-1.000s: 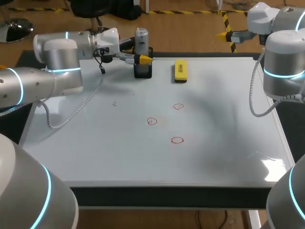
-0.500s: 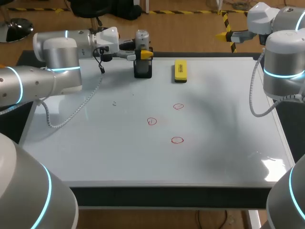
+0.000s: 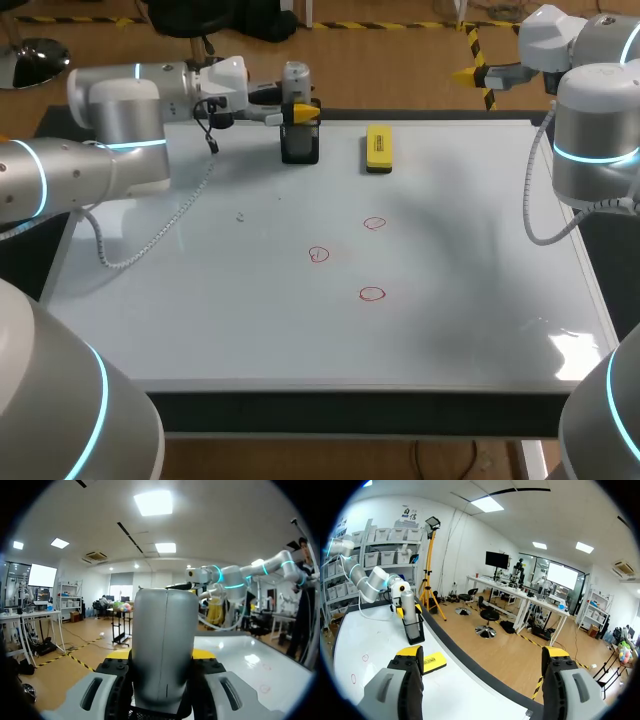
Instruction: Pick up the inspection probe, press it on each red-marked spot on the whiteboard one by one, put down the probe, pick up the eraser, and wipe off all the red marks.
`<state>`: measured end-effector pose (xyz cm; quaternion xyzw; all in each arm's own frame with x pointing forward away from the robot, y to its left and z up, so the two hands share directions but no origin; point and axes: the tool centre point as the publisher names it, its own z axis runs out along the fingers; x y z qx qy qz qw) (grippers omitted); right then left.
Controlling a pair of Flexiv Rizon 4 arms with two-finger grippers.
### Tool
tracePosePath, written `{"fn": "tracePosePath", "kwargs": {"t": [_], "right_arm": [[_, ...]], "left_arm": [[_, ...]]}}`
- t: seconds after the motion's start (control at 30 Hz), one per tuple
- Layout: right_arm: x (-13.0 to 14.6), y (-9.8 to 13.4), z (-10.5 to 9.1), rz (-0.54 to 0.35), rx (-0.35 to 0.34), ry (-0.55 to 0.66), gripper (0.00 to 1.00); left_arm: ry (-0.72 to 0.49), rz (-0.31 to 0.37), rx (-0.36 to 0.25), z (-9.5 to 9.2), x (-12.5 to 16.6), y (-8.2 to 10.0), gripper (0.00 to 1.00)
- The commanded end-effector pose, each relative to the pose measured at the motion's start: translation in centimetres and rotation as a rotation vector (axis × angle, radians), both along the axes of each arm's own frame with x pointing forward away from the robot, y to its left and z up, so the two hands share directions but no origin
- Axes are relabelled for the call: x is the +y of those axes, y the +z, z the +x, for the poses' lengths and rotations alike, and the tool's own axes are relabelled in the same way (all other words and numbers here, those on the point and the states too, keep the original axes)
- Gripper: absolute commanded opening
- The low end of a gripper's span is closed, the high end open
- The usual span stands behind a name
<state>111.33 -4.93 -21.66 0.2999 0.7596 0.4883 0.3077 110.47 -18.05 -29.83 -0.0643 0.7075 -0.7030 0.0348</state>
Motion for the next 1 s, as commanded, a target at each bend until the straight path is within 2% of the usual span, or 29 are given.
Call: {"fn": "tracePosePath", "kwargs": {"t": [0.03,0.5,0.67,1.0], "right_arm": [[0.0,0.0,0.0,-0.001,0.001,0.001,1.0],[0.0,0.0,0.0,-0.001,0.001,0.001,1.0],[0.0,0.0,0.0,-0.001,0.001,0.001,1.0],[0.0,0.0,0.0,-0.001,0.001,0.001,1.0]], "left_arm": [[0.0,0.005,0.0,-0.2,0.1,0.3,0.0],[0.005,0.019,-0.026,-0.4,0.1,2.6,0.0],[0.009,0.003,-0.043,-0.5,0.2,4.2,0.0],[0.017,0.04,-0.079,0.0,0.2,8.8,0.0]]}}
